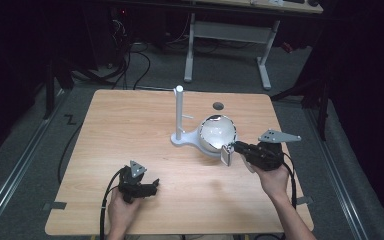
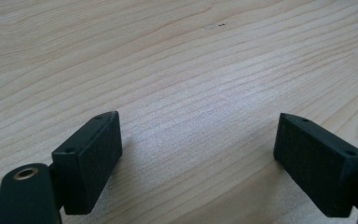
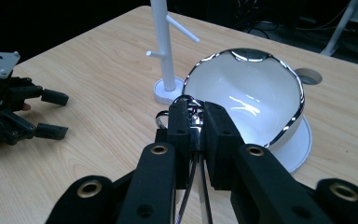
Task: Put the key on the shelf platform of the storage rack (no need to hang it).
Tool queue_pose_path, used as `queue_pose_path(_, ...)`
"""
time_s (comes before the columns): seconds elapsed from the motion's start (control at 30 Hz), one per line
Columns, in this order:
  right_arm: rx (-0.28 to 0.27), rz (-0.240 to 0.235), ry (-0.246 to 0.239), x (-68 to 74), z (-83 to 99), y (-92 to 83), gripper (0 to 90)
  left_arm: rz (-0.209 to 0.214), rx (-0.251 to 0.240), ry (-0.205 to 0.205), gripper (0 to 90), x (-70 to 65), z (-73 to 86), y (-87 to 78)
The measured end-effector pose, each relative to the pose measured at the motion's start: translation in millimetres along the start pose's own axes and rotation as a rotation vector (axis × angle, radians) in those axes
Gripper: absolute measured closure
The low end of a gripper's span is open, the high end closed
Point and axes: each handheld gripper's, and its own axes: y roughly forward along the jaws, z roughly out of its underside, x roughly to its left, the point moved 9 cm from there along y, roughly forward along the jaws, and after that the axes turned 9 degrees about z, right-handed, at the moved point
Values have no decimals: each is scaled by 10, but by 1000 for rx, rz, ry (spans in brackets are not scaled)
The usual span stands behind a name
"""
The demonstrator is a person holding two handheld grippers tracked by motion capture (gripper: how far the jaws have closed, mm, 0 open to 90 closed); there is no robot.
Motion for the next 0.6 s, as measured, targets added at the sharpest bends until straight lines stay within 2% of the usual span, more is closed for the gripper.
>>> queue_pose_path(0.2,1,4,0,-37,-181,36,824,0,1,1,157,1,0,-1)
queue_pose_path(0.37,6,16,-9,-59,-287,138,824,0,1,2,157,2,0,-1)
queue_pose_path(0.6,17,12,22,-107,-357,318,824,0,1,2,157,2,0,-1)
